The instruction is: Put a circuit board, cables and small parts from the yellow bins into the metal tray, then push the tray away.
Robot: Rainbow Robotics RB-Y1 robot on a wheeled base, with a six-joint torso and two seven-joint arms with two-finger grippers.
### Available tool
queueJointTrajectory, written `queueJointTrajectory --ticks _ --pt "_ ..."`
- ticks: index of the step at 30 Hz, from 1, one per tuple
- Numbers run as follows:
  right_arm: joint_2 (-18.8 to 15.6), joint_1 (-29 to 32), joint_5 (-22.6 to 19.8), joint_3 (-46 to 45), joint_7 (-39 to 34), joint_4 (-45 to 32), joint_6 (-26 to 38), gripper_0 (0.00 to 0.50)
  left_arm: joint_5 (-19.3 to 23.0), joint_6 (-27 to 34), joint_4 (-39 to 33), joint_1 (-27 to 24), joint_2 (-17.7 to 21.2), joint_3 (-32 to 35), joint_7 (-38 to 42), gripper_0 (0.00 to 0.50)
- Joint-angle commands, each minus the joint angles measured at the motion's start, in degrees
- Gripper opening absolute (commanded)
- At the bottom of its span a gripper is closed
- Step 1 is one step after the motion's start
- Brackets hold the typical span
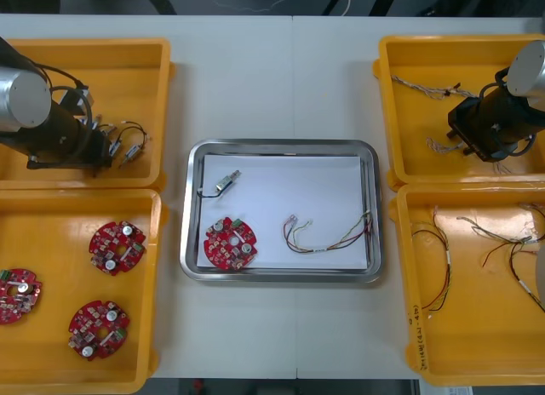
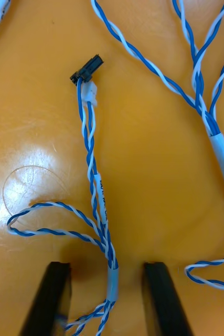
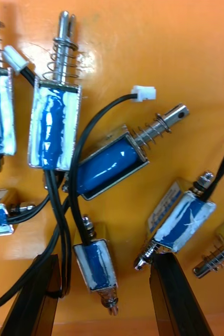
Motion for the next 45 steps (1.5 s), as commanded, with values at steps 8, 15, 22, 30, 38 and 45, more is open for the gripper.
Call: queueJointTrajectory --ticks 8,15,22,30,38,45 --pt "0.47 1.51 -0.62 -0.97 -1.17 -1.12 -0.96 0.000 2.57 1.25 -0.28 1.22 2.32 -0.43 -3.43 0.500" --pt "-0.05 0.10 0.34 -0.97 -0.20 -1.21 0.97 0.000 3.10 1.07 -0.28 1.92 3.29 -0.52 -4.66 0.500" --pt "-1.55 -1.13 1.31 -1.06 1.91 -6.83 8.70 0.000 3.98 0.28 -0.28 2.97 4.43 -0.52 -6.15 0.500" --pt "-3.04 -3.68 1.40 -3.08 7.62 -13.34 20.04 0.000 4.15 -0.16 -0.28 2.97 4.34 -0.52 -6.59 0.030" --pt "-4.54 -4.47 0.17 -6.15 15.44 -19.84 29.27 0.000 4.50 -0.25 -0.28 2.97 4.34 -0.52 -6.94 0.000" --pt "-5.77 -4.38 -1.06 -6.15 16.14 -27.40 30.81 0.000 4.77 -0.25 -0.99 2.97 4.34 -0.17 -7.21 0.000"
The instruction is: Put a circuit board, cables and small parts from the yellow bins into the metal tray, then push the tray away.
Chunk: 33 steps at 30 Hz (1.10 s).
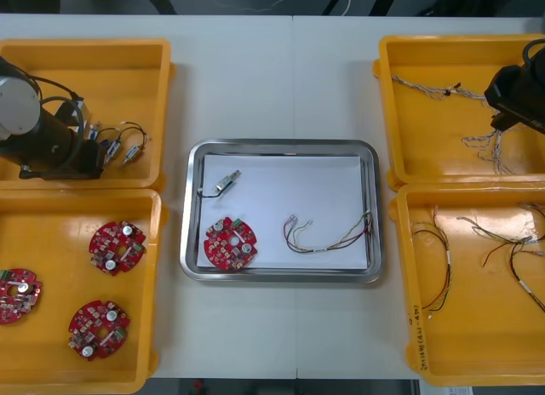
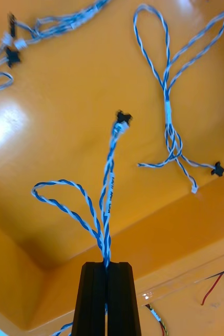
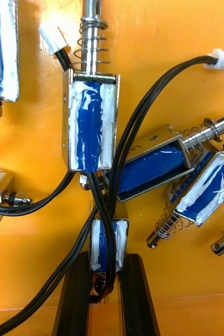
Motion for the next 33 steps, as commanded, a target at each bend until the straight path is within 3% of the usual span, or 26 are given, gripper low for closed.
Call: queueJointTrajectory --ticks 1,7,13,18,25,33 --pt "-3.12 -2.41 -1.04 -1.10 0.96 -6.63 0.40 0.000 0.63 -0.40 -1.20 0.96 2.72 0.01 -7.14 0.000" --pt "-3.29 -2.41 -2.44 -1.19 1.31 -11.20 0.40 0.000 0.54 4.35 -3.40 0.25 2.63 3.35 -7.66 0.000" --pt "-3.29 -2.15 -7.63 -1.28 1.58 -14.80 0.40 0.000 0.37 10.85 -7.09 -0.71 2.63 7.22 -7.93 0.000" --pt "-3.91 -1.53 -11.41 0.39 1.84 -18.41 0.40 0.000 0.54 12.70 -9.82 -0.80 2.81 9.32 -8.19 0.000" --pt "-6.54 -1.44 -19.49 5.14 2.28 -22.27 0.40 0.000 0.37 13.23 -12.63 -1.15 2.98 11.35 -8.98 0.000" --pt "-7.60 1.37 -28.46 7.34 3.68 -28.86 0.40 0.000 -0.60 18.24 -15.62 -3.26 3.51 13.81 -10.21 0.000"
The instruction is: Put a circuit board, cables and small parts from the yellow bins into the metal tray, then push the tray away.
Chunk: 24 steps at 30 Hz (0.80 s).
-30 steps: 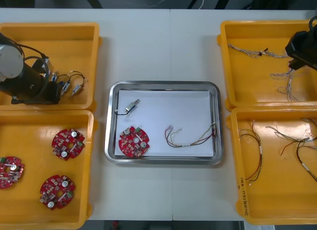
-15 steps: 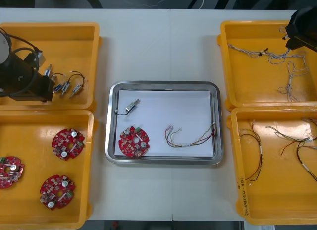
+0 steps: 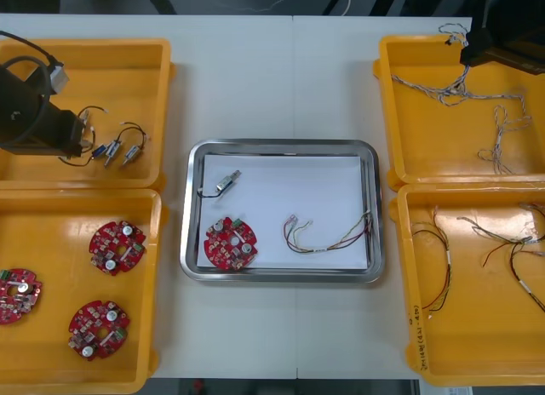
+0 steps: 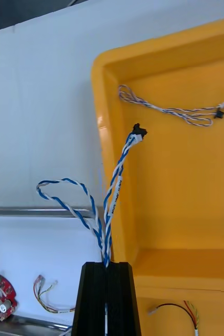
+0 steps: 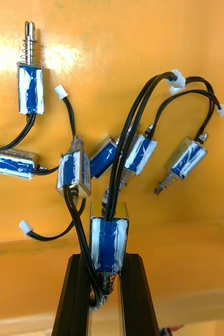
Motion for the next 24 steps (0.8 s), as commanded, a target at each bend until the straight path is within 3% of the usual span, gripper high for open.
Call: queueJointTrajectory --ticks 1,7,11,20,24 --pt "-3.10 1.45 -4.87 1.62 3.93 -5.57 0.18 0.000 -0.72 3.06 -3.40 -3.42 3.50 2.85 -8.07 0.000" --pt "-5.91 1.89 -9.09 8.30 5.68 -10.58 0.18 0.000 -1.25 4.99 -3.49 -5.79 4.12 2.85 -8.95 0.000" --pt "-6.00 2.07 -9.97 11.46 6.91 -13.31 0.18 0.000 -1.78 5.16 -3.49 -6.93 4.12 2.85 -9.48 0.000" --pt "-5.91 2.07 -11.72 18.49 19.92 -15.24 0.18 0.000 -2.48 6.04 -3.49 -8.78 4.38 2.85 -10.36 0.000" --pt "-4.59 2.07 -9.88 22.80 24.93 -17.17 0.18 0.000 -2.66 8.33 -3.49 -10.45 4.56 2.76 -10.88 0.000"
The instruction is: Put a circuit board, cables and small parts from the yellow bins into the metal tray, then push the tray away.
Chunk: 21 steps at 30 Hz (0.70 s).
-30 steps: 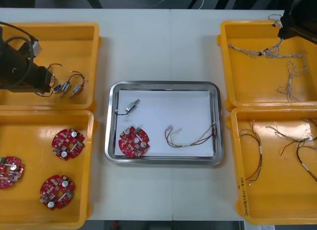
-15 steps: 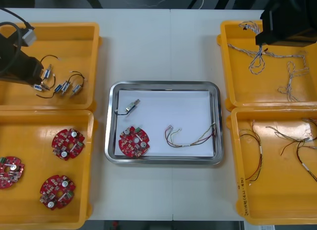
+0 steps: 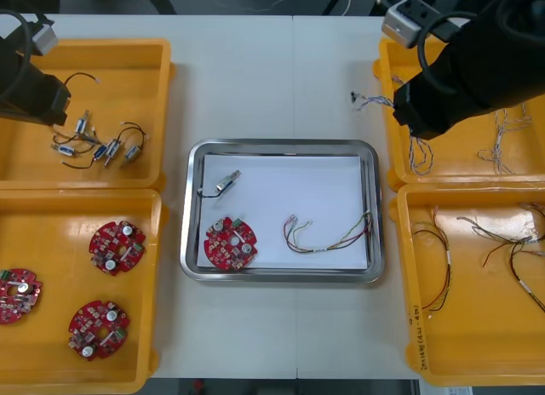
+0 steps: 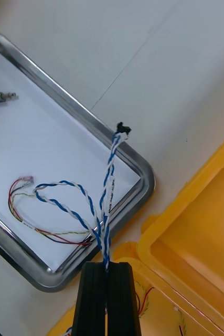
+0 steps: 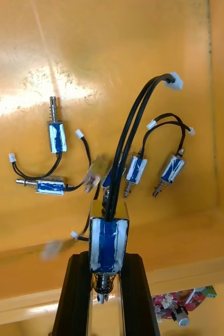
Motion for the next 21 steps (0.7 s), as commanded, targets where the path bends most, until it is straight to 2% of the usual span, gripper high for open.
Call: queueJointTrajectory --ticks 1,6,13,16,21 --pt "0.36 0.10 2.25 5.84 5.47 -3.83 0.17 0.000 -0.70 3.15 -1.76 -4.77 3.32 1.31 -5.66 0.000" --pt "3.79 0.10 5.23 9.36 13.03 -4.09 0.17 0.000 -0.44 5.35 -1.76 -6.27 3.49 1.31 -5.66 0.000" --pt "9.33 0.10 9.98 13.14 24.36 -1.02 0.17 0.000 -0.17 5.26 -1.76 -6.35 3.58 1.31 -5.93 0.000" --pt "11.61 0.19 14.46 16.21 29.99 1.18 0.17 0.000 -0.17 5.35 -1.76 -6.44 3.67 1.31 -6.10 0.000" --pt "13.72 0.46 18.95 19.47 36.05 4.78 -2.25 0.000 -0.09 5.26 -1.76 -6.35 3.76 1.31 -6.10 0.000"
